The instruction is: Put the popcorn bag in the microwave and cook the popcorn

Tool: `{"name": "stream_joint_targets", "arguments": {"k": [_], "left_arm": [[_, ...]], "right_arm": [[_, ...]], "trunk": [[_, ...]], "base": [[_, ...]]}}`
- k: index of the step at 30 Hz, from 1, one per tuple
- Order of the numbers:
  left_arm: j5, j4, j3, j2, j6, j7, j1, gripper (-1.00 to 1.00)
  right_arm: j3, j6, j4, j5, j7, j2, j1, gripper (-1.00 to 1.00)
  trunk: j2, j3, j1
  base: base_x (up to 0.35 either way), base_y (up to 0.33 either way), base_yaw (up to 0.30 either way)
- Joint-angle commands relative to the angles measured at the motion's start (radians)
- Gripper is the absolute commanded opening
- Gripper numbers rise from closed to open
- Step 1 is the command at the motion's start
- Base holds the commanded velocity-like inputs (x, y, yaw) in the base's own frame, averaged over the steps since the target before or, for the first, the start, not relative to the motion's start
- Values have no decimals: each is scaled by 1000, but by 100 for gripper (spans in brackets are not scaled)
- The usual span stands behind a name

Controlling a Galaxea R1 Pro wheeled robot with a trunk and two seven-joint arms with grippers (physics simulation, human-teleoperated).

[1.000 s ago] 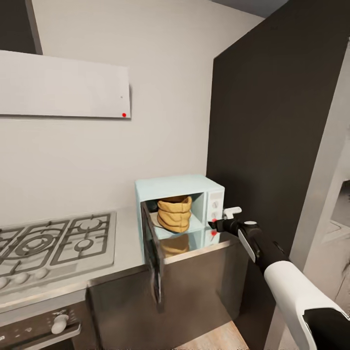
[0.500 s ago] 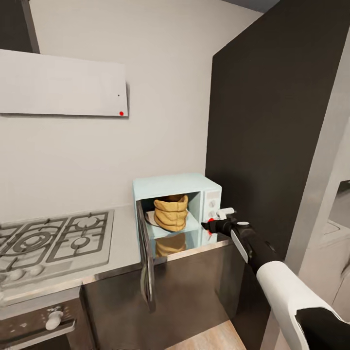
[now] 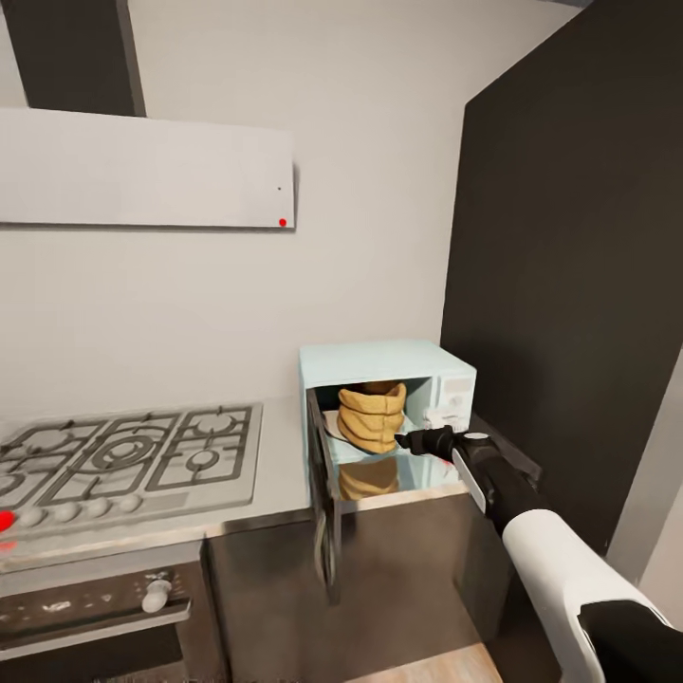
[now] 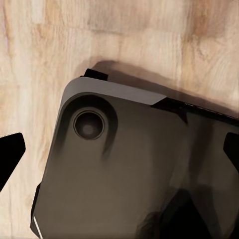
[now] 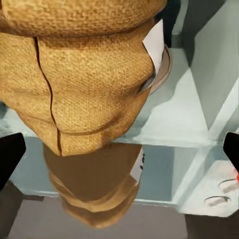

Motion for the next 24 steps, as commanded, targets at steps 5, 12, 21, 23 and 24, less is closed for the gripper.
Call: {"name": "stream_joint_targets", "arguments": {"k": [5, 12, 21, 23, 24], "left_arm": [[4, 0, 2, -1, -2, 1, 0, 100], [4, -1, 2, -2, -2, 1, 0, 100], [4, -1, 2, -2, -2, 1, 0, 100], [4, -1, 2, -2, -2, 1, 0, 100], [4, -1, 2, -2, -2, 1, 0, 100]], "right_arm": [[3, 5, -2, 1, 2, -1, 0, 100], [3, 3, -2, -1, 3, 4, 0, 100], [3, -2, -2, -1, 8, 4, 0, 100], [3, -3, -2, 0, 8, 3, 0, 100], [3, -3, -2, 2, 8, 2, 0, 100]], "trunk": [[-1, -1, 0], [-1, -1, 0], [-1, -1, 0], [-1, -1, 0], [-1, -1, 0]], "base": [[0, 0, 269], [0, 0, 72], [0, 0, 2], [0, 0, 0], [0, 0, 0]]}}
